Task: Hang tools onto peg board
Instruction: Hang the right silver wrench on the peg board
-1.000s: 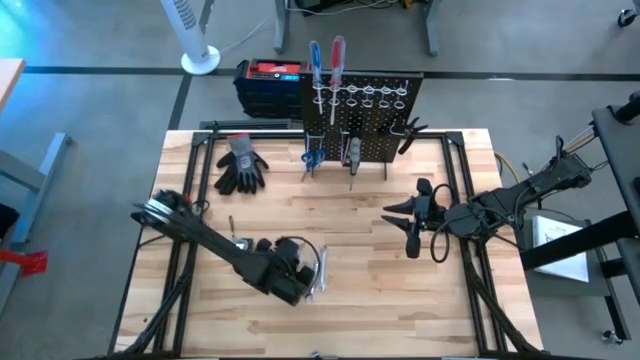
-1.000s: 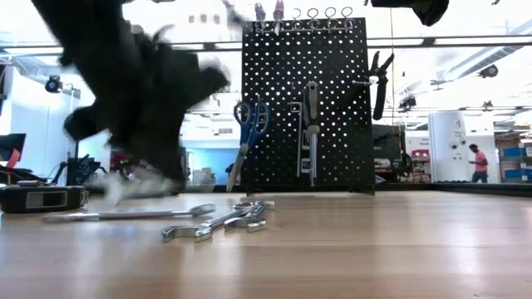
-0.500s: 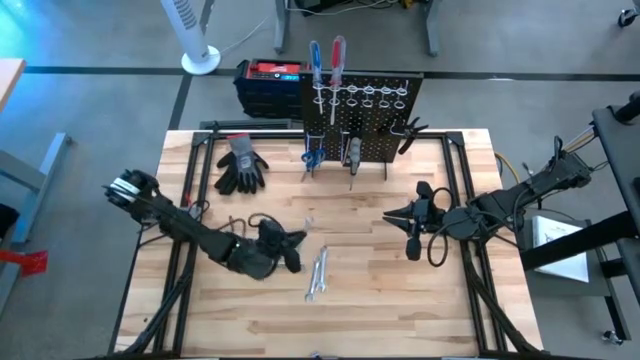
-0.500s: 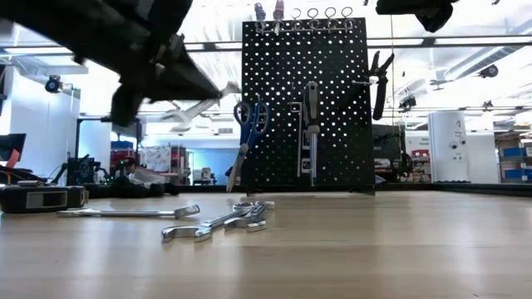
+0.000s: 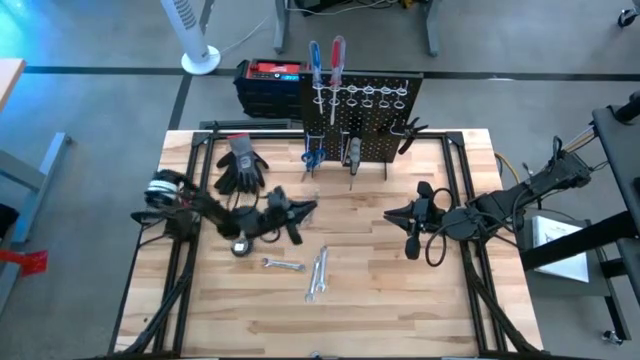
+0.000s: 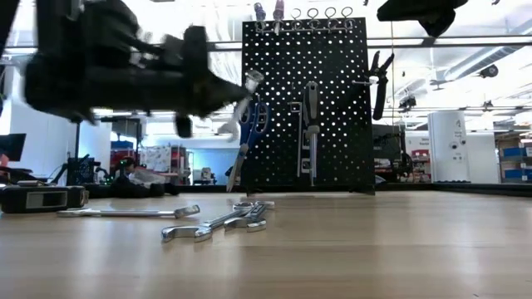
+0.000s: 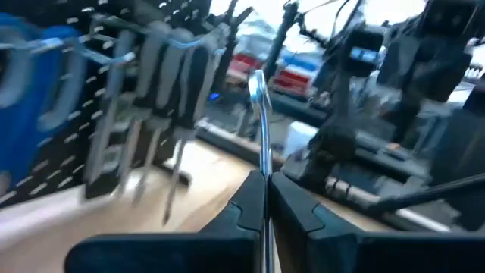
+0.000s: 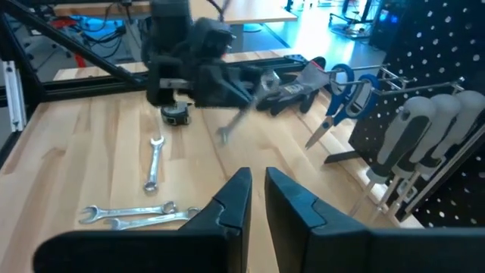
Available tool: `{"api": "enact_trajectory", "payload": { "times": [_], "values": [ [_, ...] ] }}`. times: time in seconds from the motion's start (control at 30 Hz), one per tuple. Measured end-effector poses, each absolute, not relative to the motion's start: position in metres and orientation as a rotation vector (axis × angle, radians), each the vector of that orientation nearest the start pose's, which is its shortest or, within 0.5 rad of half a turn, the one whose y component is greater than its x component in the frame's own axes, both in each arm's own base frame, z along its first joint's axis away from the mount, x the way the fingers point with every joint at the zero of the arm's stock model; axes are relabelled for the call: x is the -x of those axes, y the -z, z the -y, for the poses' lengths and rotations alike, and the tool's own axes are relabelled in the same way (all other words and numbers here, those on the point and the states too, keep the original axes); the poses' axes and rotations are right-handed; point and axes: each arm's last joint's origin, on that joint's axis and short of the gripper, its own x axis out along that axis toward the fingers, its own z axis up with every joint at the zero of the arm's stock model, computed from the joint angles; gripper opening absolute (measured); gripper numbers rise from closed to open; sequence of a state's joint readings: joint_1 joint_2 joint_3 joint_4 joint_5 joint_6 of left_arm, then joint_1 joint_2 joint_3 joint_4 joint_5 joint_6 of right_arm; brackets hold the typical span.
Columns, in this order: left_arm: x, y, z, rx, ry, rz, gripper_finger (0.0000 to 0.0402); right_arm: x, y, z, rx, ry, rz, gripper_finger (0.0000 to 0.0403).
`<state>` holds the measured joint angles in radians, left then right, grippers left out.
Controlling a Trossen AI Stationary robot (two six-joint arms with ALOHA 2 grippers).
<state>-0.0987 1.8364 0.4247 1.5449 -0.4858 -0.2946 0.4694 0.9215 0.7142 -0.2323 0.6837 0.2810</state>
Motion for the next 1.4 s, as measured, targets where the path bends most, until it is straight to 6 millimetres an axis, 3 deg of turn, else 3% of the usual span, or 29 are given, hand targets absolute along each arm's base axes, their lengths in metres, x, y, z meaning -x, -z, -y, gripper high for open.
{"api": "enact_trajectory", "payload": {
  "times": [0.2, 0.37, 0.73, 1.23, 1.4],
  "values": [
    [-0.323, -0.140, -0.006, 0.315, -0.296, 0.253, 0.0000, -0.179, -0.285, -0.071, -0.053, 0.262, -0.330, 0.0028],
    [-0.342, -0.140, -0.019, 0.311, -0.327, 0.287, 0.0000, -0.176, -0.287, -0.070, -0.072, 0.260, -0.325, 0.0026],
    [-0.347, -0.144, -0.049, 0.402, -0.386, 0.335, 0.0000, -0.170, -0.289, -0.066, -0.080, 0.280, -0.317, 0.0025],
    [-0.359, -0.142, -0.060, 0.466, -0.426, 0.259, 0.0001, -0.170, -0.289, -0.066, -0.077, 0.284, -0.319, 0.0023],
    [-0.359, -0.139, -0.060, 0.458, -0.447, 0.228, 0.0030, -0.170, -0.289, -0.066, -0.086, 0.285, -0.318, 0.0029]
  ]
}}
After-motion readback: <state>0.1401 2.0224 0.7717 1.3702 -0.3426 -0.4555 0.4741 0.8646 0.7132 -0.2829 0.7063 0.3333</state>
